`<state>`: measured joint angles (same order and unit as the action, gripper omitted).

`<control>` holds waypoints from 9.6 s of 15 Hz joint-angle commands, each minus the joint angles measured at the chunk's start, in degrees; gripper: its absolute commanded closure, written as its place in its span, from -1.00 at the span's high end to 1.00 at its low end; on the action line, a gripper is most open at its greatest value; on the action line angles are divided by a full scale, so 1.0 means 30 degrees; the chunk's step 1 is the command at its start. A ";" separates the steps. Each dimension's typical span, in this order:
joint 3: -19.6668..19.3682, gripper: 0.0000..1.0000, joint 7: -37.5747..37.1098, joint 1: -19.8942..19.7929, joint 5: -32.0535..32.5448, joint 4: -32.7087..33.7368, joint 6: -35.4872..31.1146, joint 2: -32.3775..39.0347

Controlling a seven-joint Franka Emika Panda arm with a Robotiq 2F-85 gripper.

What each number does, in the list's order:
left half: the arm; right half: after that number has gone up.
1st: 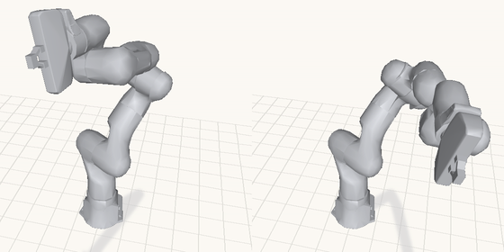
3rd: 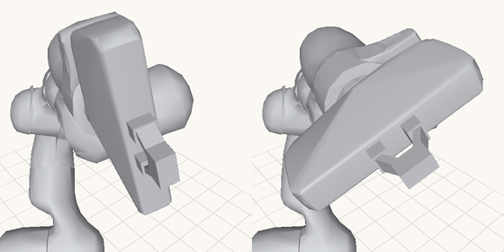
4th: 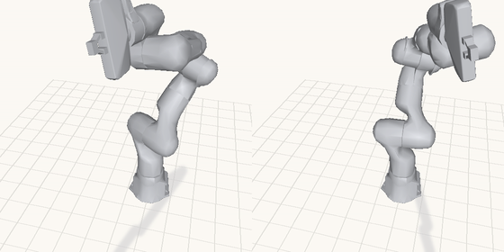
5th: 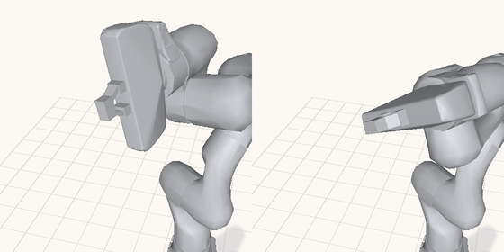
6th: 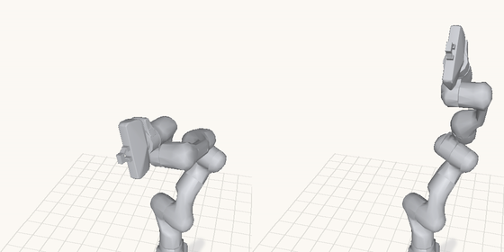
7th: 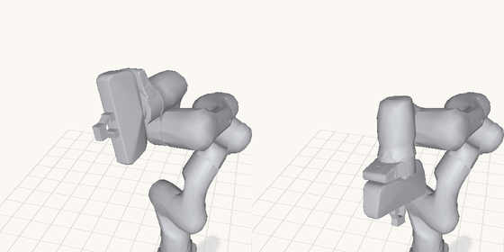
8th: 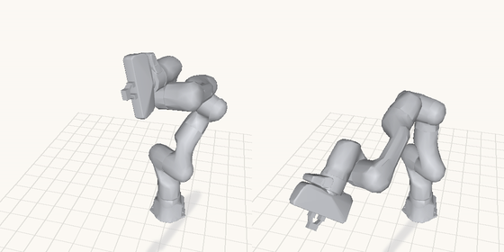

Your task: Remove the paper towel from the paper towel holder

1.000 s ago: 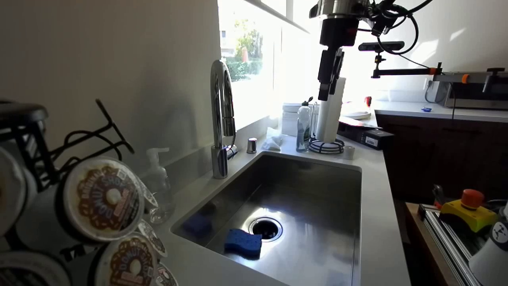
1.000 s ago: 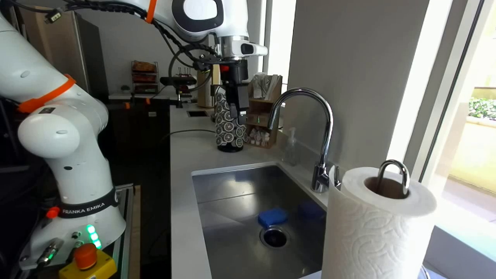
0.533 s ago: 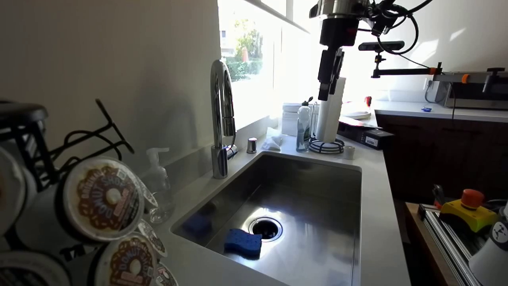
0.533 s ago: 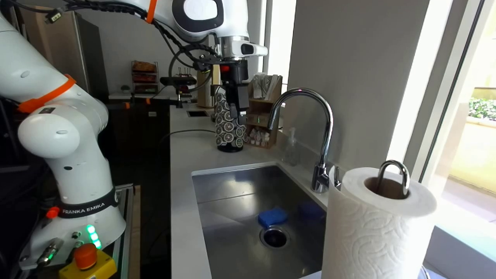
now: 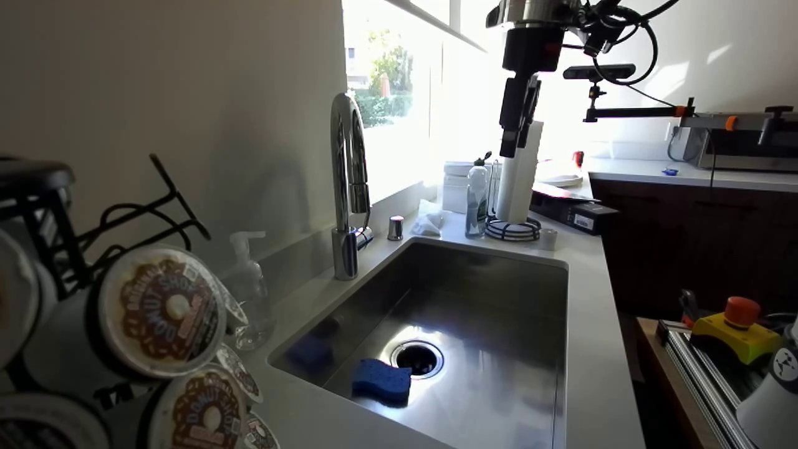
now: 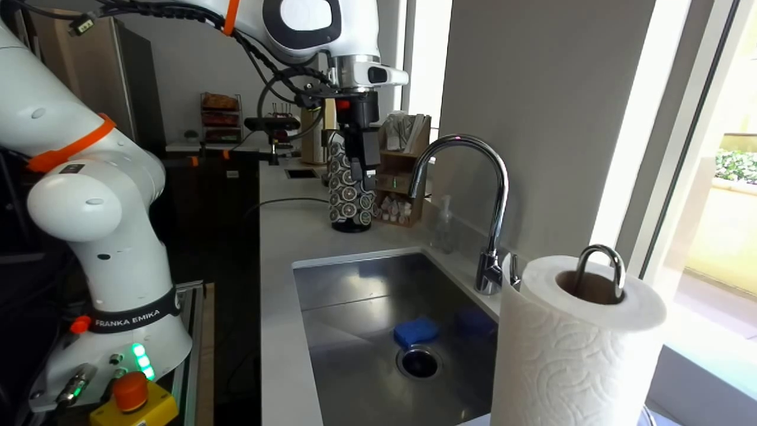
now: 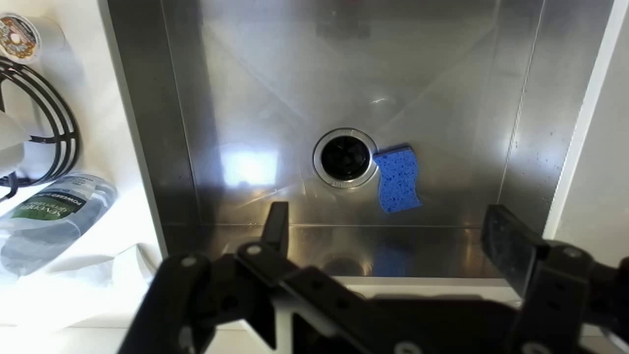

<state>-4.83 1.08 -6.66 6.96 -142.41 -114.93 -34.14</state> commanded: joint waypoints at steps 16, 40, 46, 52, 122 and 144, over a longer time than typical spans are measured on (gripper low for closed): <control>-0.3622 1.00 -0.1785 -0.5754 0.0387 -0.0266 -0.1089 -0.3602; -0.7631 1.00 -0.3621 -0.7633 -0.3064 0.4633 -0.3835 0.2256; -0.7801 1.00 -0.3868 -0.7562 -0.3469 0.5538 -0.4074 0.3660; -0.8009 1.00 -0.3632 -0.7308 -0.3455 0.7283 -0.3590 0.5353; -0.7717 1.00 0.0911 -0.6987 -0.3787 1.1024 -0.3788 1.1052; -0.7721 1.00 0.0648 -0.6988 -0.6826 1.0123 -0.5214 1.0942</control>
<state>-28.12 3.39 -27.72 -11.30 -110.12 -128.68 -0.59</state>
